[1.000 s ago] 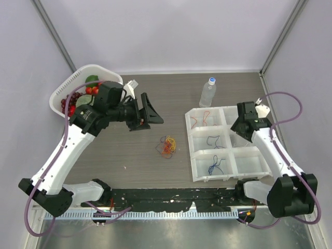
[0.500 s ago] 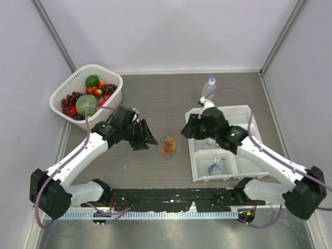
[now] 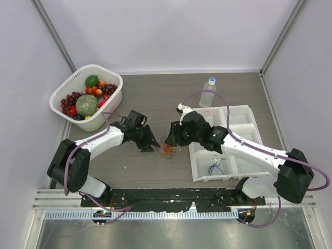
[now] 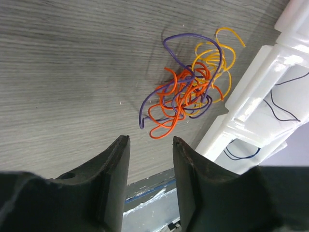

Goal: Untangle the cables

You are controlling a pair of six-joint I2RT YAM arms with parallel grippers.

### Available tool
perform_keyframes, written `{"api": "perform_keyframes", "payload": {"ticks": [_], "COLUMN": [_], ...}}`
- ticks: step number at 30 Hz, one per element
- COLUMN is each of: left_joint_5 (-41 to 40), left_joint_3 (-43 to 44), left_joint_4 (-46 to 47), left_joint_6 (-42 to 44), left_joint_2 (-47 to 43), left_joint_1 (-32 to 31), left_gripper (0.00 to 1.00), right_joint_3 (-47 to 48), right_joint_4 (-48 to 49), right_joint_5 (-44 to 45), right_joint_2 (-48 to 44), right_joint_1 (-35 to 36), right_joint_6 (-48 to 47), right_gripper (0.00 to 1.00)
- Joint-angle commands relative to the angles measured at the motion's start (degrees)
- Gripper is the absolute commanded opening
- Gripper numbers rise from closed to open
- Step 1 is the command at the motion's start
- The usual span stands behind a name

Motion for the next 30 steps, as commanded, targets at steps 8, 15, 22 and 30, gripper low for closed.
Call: {"api": "perform_keyframes", "payload": {"ticks": [8,15,22,30], "left_joint_5": [0.0,-3.6,-8.0,-3.9], "left_joint_3": [-1.3,1.2,3.9,3.5], "left_joint_4": [7.8,5.0,-2.7,-5.2], "left_joint_6": [-2.5,-0.2,3.0,1.3], "left_joint_2": [5.4,8.8,-1.0,-12.4], "left_joint_1": [0.2,0.2,0.2,0.2], "left_gripper": [0.33,0.09,0.0,0.0], "right_joint_3": [-2.1,0.1,3.7,7.5], "right_joint_4": [-0.3,-1.2,0.3,6.4], "right_joint_5": [1.1,0.6,-1.7,-2.5], "right_joint_2": [-5.6,-2.4,6.8,15.1], "right_joint_1": [0.0,0.0,-0.1,0.0], "right_joint_6": [0.1,-1.9,-1.4,1.1], "right_gripper": [0.52,0.52,0.62,0.65]}}
